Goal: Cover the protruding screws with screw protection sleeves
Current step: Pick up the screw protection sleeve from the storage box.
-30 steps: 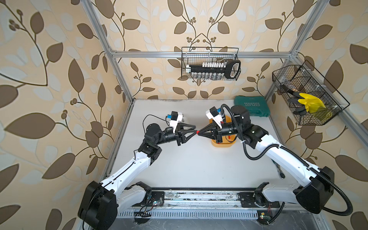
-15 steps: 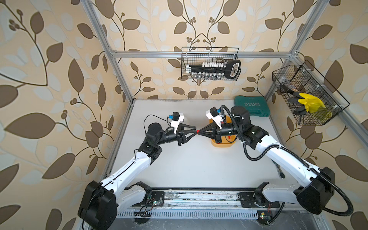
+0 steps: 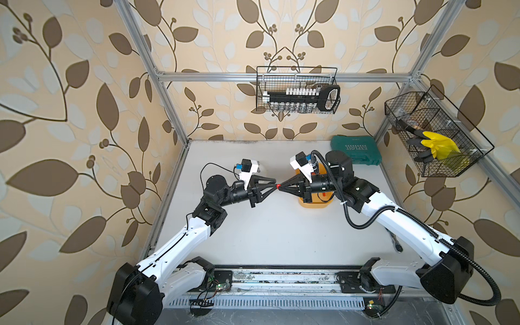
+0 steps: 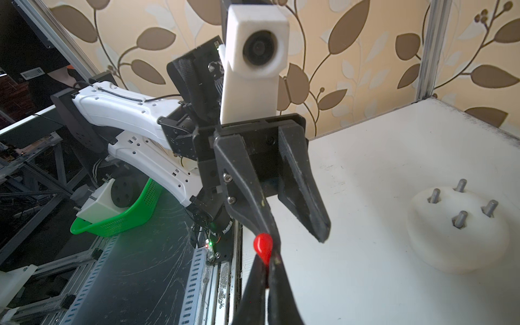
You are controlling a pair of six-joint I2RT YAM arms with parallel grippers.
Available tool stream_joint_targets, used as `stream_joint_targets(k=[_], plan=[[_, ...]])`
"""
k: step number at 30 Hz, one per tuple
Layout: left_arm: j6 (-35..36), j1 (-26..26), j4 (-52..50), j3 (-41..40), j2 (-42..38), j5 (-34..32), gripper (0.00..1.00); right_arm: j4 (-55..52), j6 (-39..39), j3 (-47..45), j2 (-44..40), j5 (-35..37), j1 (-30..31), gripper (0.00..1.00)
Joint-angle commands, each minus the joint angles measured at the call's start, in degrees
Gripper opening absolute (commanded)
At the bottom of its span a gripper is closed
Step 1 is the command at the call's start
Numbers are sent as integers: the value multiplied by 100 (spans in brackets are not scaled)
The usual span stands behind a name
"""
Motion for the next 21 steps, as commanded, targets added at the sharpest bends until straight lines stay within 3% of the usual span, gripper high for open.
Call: stream_joint_targets(k=[1, 7, 14, 21], plan=[[194, -100, 270, 38, -243, -29, 30, -27, -126, -132, -55, 207, 8, 4], [116, -43, 366, 38, -363, -9, 30, -5, -89, -253, -203, 310, -24, 4], [-64, -38, 461, 289, -58, 753, 36, 8, -80, -305, -289, 259, -30, 4], [-67, -56, 422, 435, 254, 1099, 40, 94, 8, -264, -221, 35, -28, 4]])
